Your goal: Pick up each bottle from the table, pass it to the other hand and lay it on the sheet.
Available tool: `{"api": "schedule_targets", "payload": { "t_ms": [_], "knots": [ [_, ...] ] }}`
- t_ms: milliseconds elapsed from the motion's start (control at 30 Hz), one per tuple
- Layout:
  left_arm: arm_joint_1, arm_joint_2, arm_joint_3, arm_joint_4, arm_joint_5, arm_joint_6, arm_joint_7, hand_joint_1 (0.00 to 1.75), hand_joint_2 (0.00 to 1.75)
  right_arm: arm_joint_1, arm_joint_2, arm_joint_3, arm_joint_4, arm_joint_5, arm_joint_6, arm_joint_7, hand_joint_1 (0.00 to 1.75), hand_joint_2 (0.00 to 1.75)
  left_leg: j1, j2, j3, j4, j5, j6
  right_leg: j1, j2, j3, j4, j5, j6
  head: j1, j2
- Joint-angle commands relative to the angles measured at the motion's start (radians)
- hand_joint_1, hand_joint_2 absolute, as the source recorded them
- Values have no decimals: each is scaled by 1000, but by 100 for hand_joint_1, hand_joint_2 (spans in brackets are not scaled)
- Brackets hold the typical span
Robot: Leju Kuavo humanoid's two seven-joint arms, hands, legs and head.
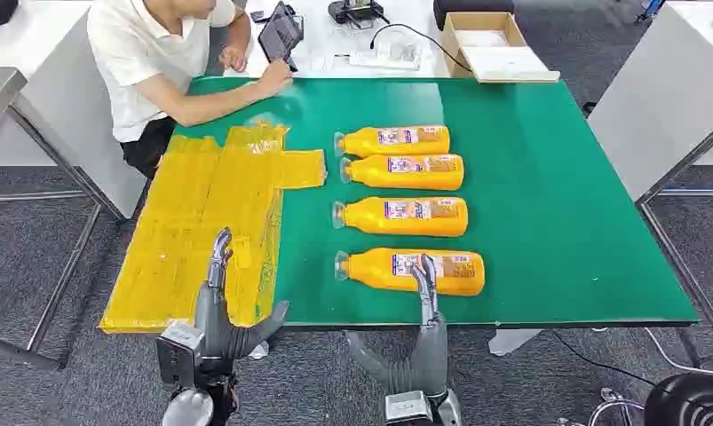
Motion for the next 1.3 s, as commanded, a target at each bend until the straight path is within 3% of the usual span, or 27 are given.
{"api": "schedule_targets", "payload": {
  "t_ms": [33,367,500,667,900,1000,1200,1300],
  "knots": [
    [-19,12,-24,25,5,0,1,0,175,-15,0,-18,64,28,-69,-32,0,175,1,0,2,-1,-1,-1,1,-1,2,-1,-1,-1,0,0],
    [-19,12,-24,25,5,0,1,0,175,-15,0,-18,64,28,-69,-32,0,175,1,1,3,-1,-1,-1,1,-1,3,-1,-1,-2,0,0],
    [-14,20,-24,28,2,-8,1,0,175,-40,-19,-99,133,164,2,13,0,175,1,1,5,-2,-1,-2,1,-1,5,-2,-1,-2,0,0],
    [11,12,-37,20,-2,-17,-6,0,175,-61,-56,-213,161,412,-20,114,0,175,0,1,3,-1,-1,-1,1,-1,4,-2,0,-1,0,0],
    [12,13,-70,37,-18,-1,-22,0,175,-83,-44,-250,205,424,-18,124,0,175,0,0,2,-1,0,-1,0,0,2,-1,0,-1,0,0],
    [-3,14,-79,50,-18,-3,-21,0,175,-126,-82,-245,280,576,-25,235,0,175,0,1,3,-1,-1,-1,1,0,3,-2,0,-1,0,0],
    [-34,7,-86,96,-16,-19,-12,0,175,-187,-101,-282,367,572,-4,256,0,175,0,0,2,-1,0,0,0,-1,2,-2,0,-1,0,0],
    [-34,16,-112,69,-26,-42,-22,0,175,-226,-148,-277,367,693,-2,325,0,175,0,0,2,-1,0,0,0,0,2,-1,0,-1,0,0]
  ]
}}
